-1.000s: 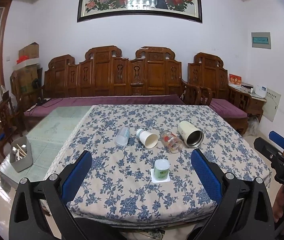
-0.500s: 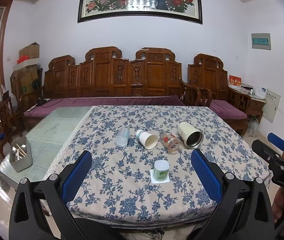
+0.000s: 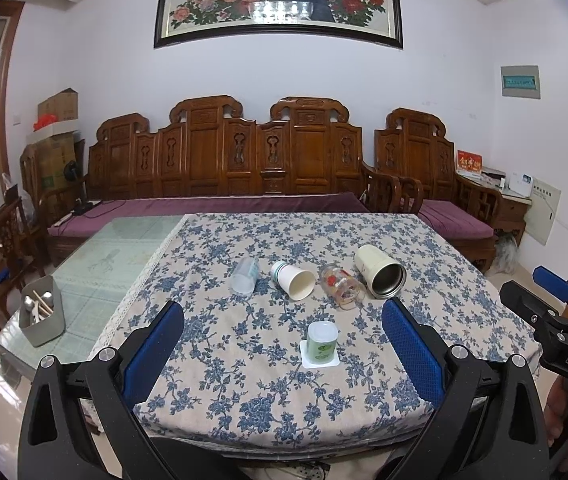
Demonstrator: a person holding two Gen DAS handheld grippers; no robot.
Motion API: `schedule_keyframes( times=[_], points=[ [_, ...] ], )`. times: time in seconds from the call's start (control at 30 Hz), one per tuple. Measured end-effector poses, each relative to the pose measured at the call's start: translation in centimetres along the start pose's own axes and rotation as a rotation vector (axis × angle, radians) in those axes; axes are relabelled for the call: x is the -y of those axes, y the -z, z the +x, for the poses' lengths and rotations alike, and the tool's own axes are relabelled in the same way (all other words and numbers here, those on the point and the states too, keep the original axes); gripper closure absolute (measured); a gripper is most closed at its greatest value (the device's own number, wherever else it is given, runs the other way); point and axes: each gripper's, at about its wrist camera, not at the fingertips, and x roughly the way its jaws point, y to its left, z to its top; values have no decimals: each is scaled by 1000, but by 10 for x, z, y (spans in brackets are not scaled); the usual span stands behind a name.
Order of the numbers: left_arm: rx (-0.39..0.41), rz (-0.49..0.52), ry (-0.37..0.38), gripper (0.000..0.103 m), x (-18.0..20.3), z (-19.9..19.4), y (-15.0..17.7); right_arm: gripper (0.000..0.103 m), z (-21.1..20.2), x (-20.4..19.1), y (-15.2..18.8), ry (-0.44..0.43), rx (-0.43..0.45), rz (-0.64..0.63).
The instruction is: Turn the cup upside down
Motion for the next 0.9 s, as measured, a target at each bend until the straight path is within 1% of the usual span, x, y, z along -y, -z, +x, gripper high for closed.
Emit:
schedule_keyframes(
  times=[0.9],
  points=[
    [6, -4, 2, 8, -2, 1, -1, 3, 1, -2, 1, -3, 0, -2]
  ],
)
